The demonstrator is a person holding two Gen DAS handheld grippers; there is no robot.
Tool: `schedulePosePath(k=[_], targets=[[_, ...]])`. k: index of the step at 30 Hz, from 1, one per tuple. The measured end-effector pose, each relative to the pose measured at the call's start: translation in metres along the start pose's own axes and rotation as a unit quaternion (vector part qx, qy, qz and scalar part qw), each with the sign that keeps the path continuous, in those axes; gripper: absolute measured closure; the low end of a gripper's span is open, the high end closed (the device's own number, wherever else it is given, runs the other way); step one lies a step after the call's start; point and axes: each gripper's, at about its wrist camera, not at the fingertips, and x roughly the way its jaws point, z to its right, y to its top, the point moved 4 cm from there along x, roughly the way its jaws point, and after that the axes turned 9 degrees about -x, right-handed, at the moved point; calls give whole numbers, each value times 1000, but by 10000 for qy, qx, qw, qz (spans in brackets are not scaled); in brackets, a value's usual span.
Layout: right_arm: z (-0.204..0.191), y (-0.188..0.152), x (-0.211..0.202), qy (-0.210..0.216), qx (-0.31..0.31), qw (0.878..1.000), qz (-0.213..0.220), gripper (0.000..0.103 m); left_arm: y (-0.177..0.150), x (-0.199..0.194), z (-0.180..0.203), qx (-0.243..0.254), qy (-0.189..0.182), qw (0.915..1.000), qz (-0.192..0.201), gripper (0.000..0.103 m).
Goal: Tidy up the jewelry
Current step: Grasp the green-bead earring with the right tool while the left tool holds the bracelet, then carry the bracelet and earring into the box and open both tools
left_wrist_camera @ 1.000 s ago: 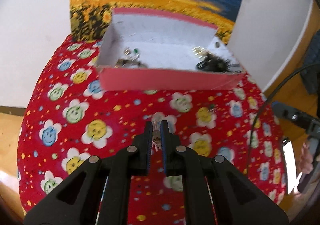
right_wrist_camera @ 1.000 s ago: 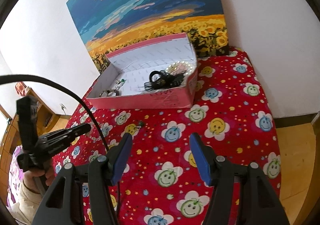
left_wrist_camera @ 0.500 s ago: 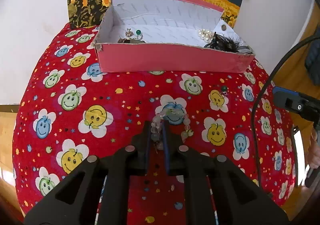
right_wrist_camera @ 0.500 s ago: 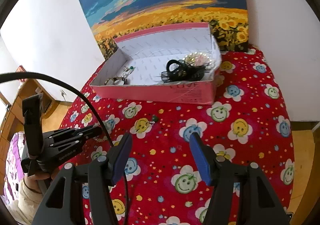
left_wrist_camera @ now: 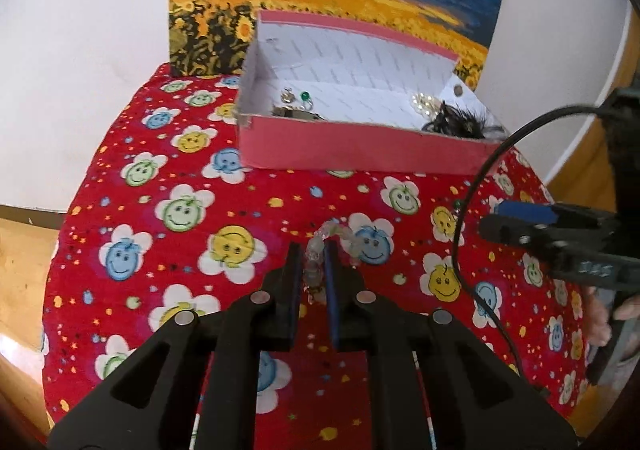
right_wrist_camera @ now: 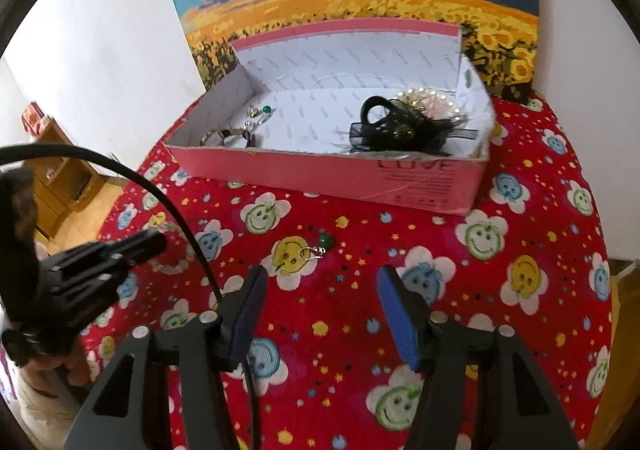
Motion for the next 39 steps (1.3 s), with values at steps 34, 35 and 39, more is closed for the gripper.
schedulePosePath(k=[34,35,39], targets=[[-24,20,17,-321,-289,9988,221,92,14,-34,-8,-205,-223,9990,339,94],[-25,22,11,-282,-310,9987,281,92,17,-37,-6,-179,-252,9989,361,94],[-27,30,-13,-111,-308,9980,544,92,33,-46,8,-18,-333,9983,484,94]])
